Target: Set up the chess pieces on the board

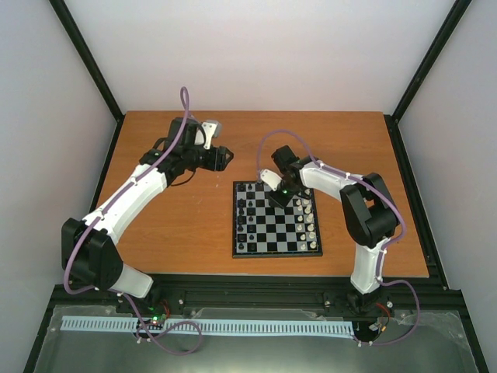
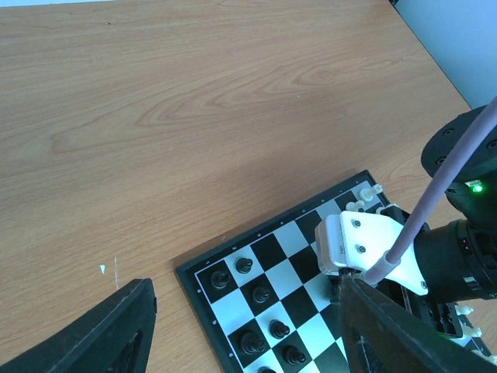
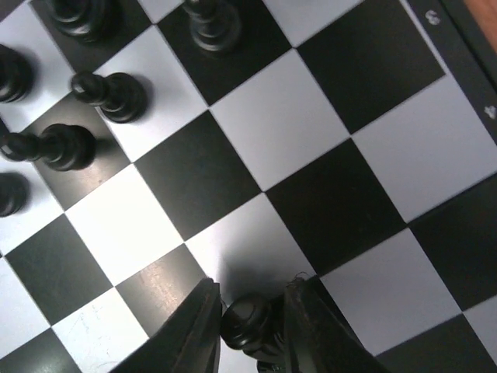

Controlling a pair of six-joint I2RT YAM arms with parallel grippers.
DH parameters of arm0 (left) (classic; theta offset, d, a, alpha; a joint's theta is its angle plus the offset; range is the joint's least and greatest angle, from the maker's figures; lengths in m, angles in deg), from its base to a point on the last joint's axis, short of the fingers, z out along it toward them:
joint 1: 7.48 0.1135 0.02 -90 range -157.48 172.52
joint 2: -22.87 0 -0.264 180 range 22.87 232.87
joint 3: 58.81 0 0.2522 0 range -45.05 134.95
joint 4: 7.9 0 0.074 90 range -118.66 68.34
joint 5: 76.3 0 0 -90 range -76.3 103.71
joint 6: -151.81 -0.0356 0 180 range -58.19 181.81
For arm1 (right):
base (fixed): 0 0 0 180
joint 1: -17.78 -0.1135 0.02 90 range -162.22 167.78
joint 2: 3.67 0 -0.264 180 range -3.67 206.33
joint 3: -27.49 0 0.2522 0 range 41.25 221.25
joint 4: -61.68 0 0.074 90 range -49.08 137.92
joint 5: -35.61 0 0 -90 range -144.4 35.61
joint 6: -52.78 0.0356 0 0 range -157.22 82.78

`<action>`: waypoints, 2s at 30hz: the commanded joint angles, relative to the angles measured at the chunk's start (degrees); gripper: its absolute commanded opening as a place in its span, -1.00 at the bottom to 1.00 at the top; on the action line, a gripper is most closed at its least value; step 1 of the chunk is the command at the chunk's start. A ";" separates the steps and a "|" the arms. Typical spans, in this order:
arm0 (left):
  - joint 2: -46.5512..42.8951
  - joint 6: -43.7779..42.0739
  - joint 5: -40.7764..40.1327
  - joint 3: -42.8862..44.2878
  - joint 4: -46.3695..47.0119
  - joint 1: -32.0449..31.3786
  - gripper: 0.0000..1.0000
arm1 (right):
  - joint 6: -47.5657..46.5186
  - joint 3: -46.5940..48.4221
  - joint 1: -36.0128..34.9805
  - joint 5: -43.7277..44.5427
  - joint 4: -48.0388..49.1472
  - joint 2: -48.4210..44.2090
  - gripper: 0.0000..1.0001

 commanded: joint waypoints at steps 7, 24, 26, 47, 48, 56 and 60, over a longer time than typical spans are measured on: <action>-0.51 -4.91 -1.23 1.70 -2.86 -7.06 0.34 | -6.11 -2.18 -0.01 -6.59 -5.27 -1.59 -0.67; -18.45 1.72 -7.10 -13.95 -7.59 -19.32 0.33 | -9.19 -12.36 -3.80 -7.44 -7.70 -11.18 -0.58; -18.55 0.77 -7.61 -14.67 -8.30 -20.35 0.33 | -9.31 -11.70 -3.65 -7.36 -8.05 -12.11 -0.52; 12.34 -25.32 -1.79 -2.31 -6.04 -31.87 0.32 | -0.41 -19.11 22.96 -19.33 -5.96 -47.43 -0.20; 14.14 -26.11 -1.44 -1.45 -6.11 -31.94 0.32 | -0.11 -20.04 23.68 -18.50 -4.95 -48.10 -0.19; 23.60 -29.03 -1.88 1.82 -1.34 -31.90 0.16 | 1.20 -22.18 24.77 -15.66 -2.50 -48.74 -0.16; 25.80 -30.12 -3.43 2.13 1.56 -31.94 0.11 | 0.99 -22.03 24.75 -15.41 -2.68 -47.02 -0.15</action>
